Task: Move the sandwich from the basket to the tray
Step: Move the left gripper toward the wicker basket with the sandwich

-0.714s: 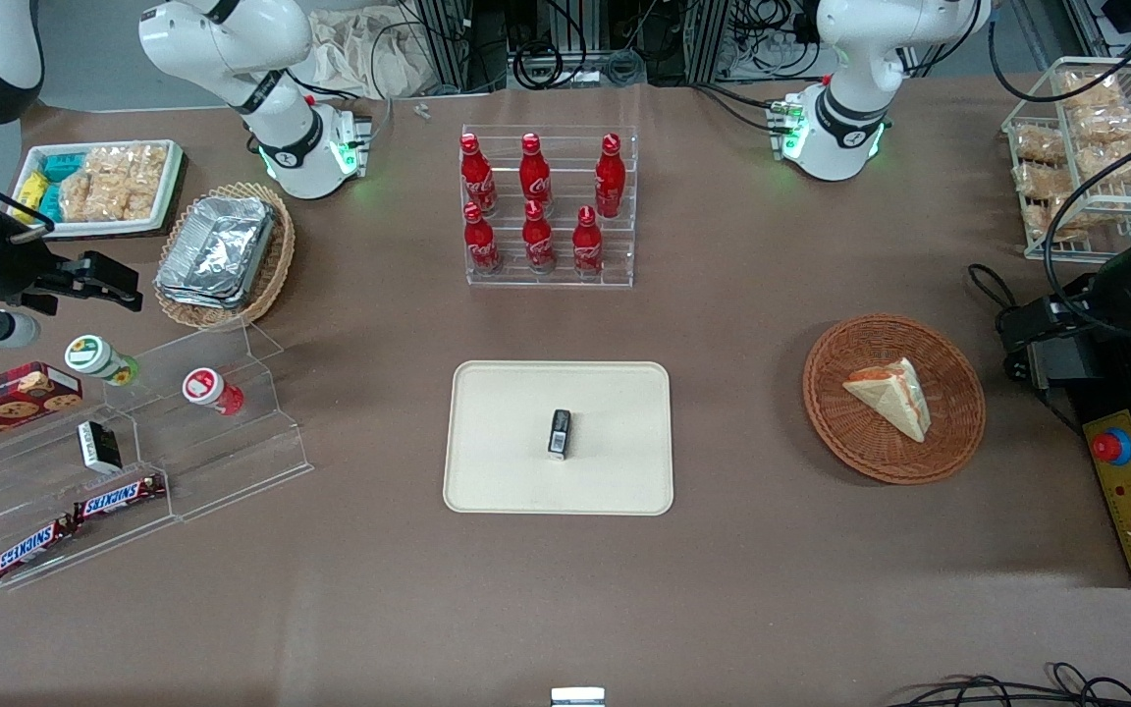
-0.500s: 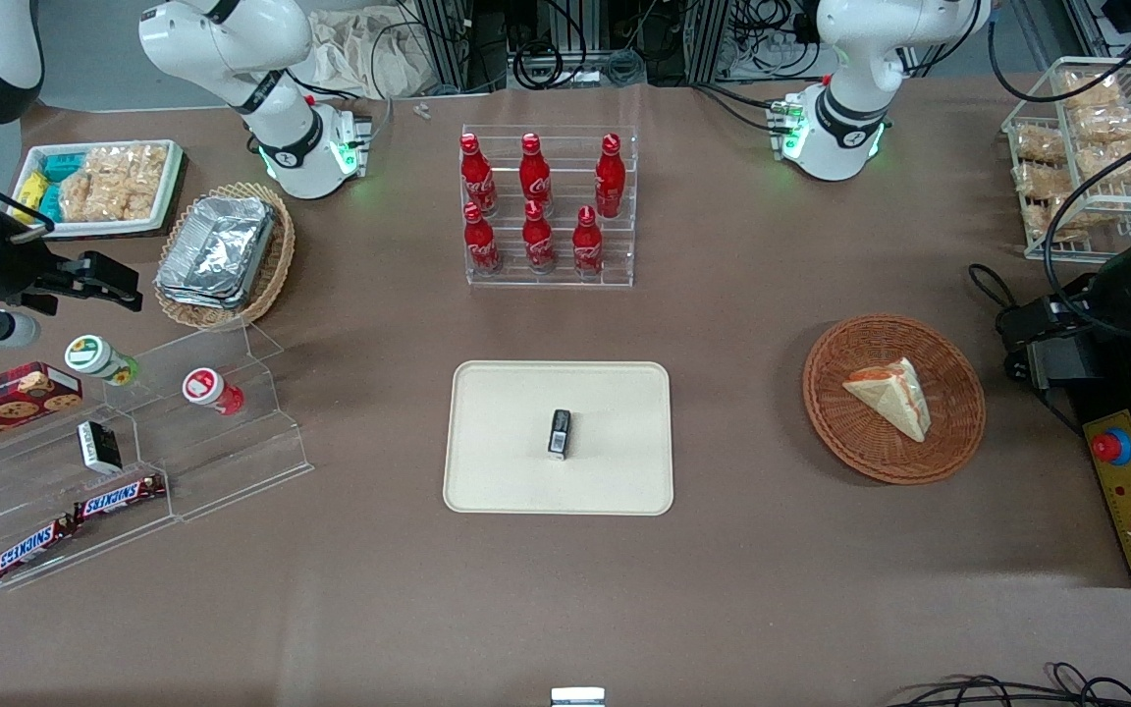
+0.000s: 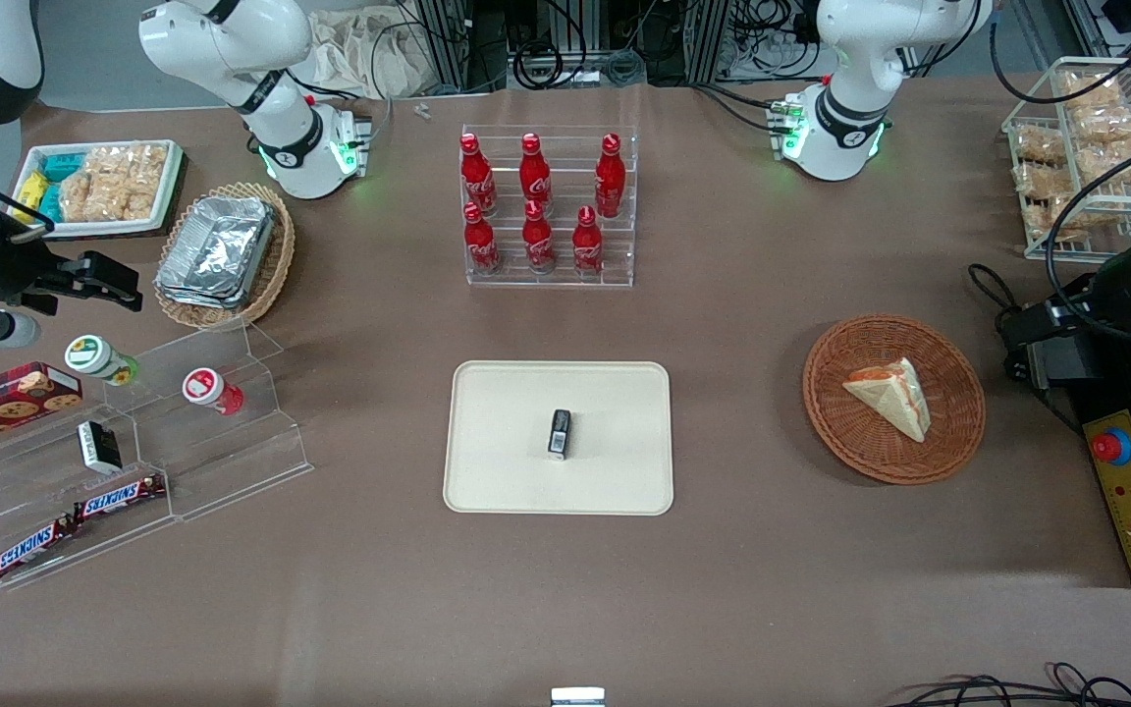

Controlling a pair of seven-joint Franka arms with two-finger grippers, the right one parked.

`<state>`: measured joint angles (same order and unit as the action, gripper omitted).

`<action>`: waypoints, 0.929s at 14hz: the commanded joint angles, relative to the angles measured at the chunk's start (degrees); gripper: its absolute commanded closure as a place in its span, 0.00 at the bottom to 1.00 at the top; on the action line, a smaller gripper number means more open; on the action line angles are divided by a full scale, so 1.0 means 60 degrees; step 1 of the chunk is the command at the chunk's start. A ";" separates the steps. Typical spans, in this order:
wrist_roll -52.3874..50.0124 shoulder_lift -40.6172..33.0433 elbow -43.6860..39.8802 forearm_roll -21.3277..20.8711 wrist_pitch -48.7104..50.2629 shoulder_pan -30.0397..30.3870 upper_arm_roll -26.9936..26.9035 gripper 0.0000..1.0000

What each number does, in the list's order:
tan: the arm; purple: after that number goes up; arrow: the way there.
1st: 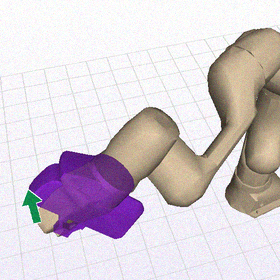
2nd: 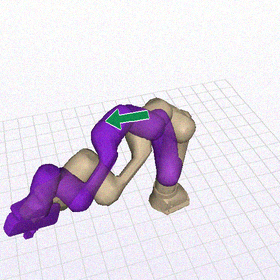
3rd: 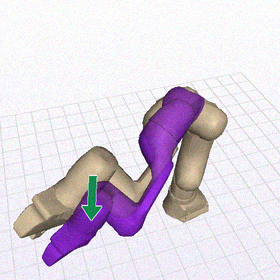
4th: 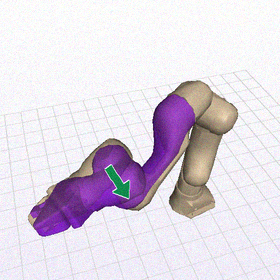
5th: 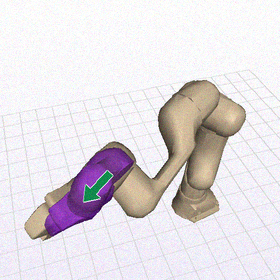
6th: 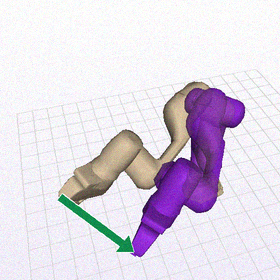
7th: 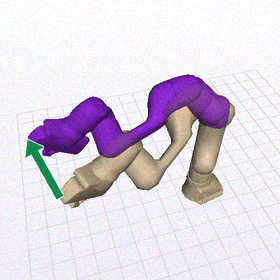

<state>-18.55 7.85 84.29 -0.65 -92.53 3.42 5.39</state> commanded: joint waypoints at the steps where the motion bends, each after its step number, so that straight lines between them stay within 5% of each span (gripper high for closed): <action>1: -0.1912 -0.0078 0.0088 0.0237 0.0593 0.0075 0.0069 0.00; 5: -0.2577 0.0347 0.0045 0.1440 0.2443 0.0482 0.0040 0.00; 10: -0.2489 0.0231 0.1093 0.0096 0.1117 0.0603 0.0083 0.00; 13: -0.2577 0.0039 0.2764 0.0049 -0.0789 0.0588 0.0084 0.00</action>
<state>-33.17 10.46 93.44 0.61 -91.65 7.02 5.61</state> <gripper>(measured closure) 0.000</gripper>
